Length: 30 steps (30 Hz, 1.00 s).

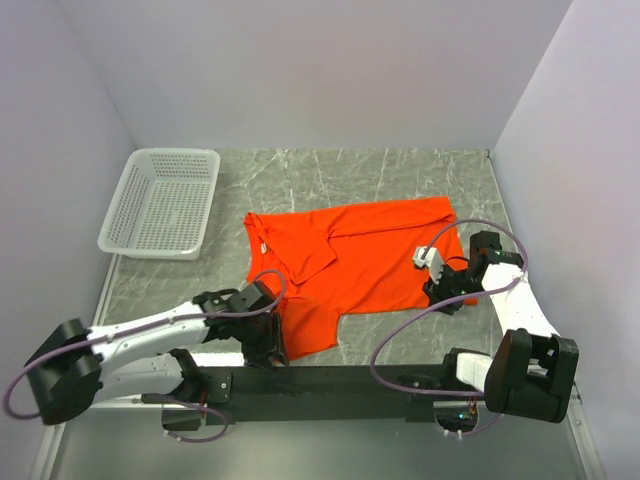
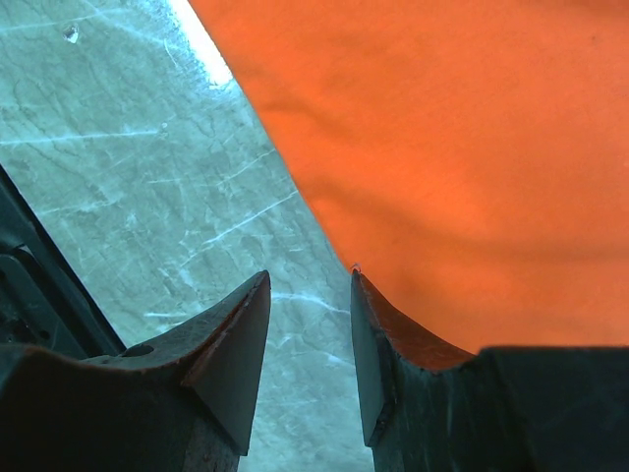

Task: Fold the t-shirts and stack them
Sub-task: Fold the tshirt

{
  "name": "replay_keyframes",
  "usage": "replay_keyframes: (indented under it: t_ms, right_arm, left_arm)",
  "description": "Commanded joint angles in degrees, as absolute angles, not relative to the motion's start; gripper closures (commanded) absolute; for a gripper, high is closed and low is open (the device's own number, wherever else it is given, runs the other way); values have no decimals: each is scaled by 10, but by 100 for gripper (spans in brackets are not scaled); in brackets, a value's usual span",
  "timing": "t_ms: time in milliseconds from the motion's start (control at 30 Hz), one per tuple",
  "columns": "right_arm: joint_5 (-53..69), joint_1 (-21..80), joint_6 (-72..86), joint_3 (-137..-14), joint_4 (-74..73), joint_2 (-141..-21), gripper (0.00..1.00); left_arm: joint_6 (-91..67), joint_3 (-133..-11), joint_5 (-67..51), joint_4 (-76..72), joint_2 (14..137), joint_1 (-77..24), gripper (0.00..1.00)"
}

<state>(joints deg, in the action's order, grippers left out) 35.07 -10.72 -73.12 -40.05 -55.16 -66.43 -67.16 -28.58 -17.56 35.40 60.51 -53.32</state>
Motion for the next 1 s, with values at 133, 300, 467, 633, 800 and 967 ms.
replay_keyframes:
  t_ms: [133, 300, 467, 633, 800, 967]
  right_arm:
    - [364, -101, -729, -399, -543, -645, 55]
    - [365, -101, -724, -391, -541, -637, 55]
    - [362, -101, -722, -391, -543, -629, 55]
    - [357, -101, -722, -393, -548, -623, 55]
    - [356, -102, -721, -393, -554, -617, 55]
    - [348, -101, -734, -384, -562, -614, 55]
  left_arm:
    - [-674, -361, -73, 405, 680, -555, 50]
    - [-664, -356, -67, 396, 692, -555, 50]
    - [-643, -365, -69, 380, 729, -554, 50]
    - [-630, -373, -69, 372, 761, -553, 57]
    - [-621, -372, -72, 358, 769, -553, 66]
    - [-606, -373, -81, 337, 770, -553, 76]
